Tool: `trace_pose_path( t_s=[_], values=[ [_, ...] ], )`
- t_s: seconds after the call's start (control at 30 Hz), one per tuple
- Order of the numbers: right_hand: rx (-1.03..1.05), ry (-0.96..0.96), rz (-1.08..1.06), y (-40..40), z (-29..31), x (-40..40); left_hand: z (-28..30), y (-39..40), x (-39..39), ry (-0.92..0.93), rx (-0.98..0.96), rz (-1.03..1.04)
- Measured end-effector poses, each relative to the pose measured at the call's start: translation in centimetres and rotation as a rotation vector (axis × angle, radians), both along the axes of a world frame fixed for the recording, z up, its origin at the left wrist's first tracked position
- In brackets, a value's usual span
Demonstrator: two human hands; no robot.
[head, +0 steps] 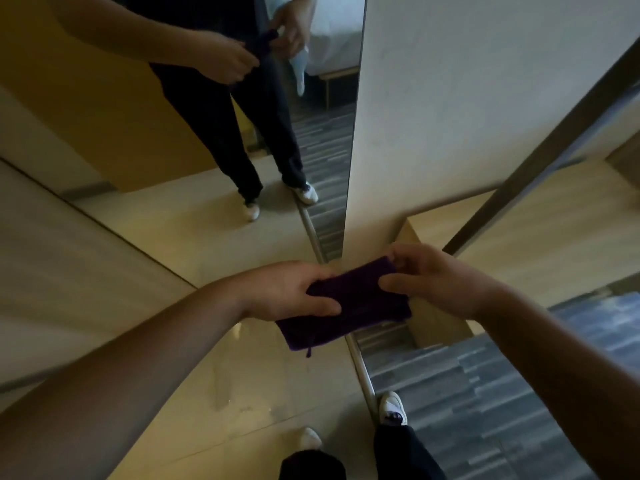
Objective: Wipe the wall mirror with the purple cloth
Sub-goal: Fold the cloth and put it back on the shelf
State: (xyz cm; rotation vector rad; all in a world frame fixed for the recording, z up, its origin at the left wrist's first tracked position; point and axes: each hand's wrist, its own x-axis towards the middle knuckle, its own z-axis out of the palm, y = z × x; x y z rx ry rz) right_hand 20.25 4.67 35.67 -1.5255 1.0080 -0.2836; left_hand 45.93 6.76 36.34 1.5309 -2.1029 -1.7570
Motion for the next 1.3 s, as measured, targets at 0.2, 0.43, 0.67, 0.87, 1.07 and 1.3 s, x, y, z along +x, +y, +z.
trace_pose_path(
  t_s=[0.2, 0.43, 0.67, 0.87, 1.07, 1.3],
  values=[
    [-0.049, -0.006, -0.070, 4.4, 4.4, -0.3, 4.0, 2.4, 0.4, -0.094, -0.183, -0.147],
    [-0.063, 0.260, 0.009, 6.1, 7.4, -1.5, 4.9, 2.8, -2.2, -0.182, -0.424, -0.313],
    [-0.356, 0.733, 0.338, 5.6, 8.7, -4.4, 5.7, 2.0, -7.7, -0.299, -0.573, -0.510],
    [-0.370, 0.756, 0.346, 4.7, 5.8, -12.2, 2.9, 1.5, -14.9, -0.317, -0.615, -0.558],
    [-0.335, 0.711, 0.285, 2.4, -0.1, -23.7, -2.5, -0.7, -25.0, -0.291, -0.569, -0.454],
    [-0.178, 0.739, 0.389, -0.9, -9.3, -34.1, -12.5, -2.8, -35.2, -0.305, -0.427, -0.439]
  ],
)
